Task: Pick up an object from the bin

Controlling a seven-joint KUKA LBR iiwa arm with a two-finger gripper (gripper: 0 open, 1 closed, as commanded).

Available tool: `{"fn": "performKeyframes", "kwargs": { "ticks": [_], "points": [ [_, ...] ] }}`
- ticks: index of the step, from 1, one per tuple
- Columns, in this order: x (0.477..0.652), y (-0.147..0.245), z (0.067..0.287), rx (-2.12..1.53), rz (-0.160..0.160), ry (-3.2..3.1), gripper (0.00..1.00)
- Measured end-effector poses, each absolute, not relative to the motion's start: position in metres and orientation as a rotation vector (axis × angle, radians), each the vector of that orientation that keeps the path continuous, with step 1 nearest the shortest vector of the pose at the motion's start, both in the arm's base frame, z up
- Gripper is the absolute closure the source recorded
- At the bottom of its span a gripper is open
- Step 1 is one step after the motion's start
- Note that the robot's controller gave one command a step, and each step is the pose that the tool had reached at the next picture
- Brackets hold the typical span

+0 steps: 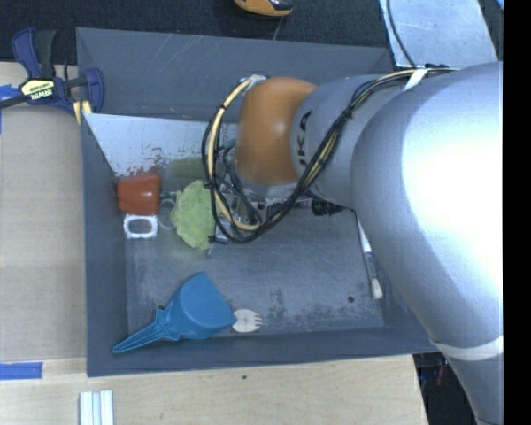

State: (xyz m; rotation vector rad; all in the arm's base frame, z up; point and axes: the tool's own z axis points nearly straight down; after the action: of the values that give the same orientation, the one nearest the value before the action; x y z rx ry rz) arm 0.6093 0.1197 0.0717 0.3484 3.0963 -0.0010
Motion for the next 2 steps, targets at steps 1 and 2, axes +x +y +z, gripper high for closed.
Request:
{"fn": "performKeyframes", "kwargs": {
  "ticks": [1, 2],
  "points": [
    [0.6011, 0.1051, 0.1051, 0.309, -0.005, 3.1, 1.0],
    [0.6011, 0.1052, 0.105, 0.308, -0.006, 3.1, 1.0]
  ]
}}
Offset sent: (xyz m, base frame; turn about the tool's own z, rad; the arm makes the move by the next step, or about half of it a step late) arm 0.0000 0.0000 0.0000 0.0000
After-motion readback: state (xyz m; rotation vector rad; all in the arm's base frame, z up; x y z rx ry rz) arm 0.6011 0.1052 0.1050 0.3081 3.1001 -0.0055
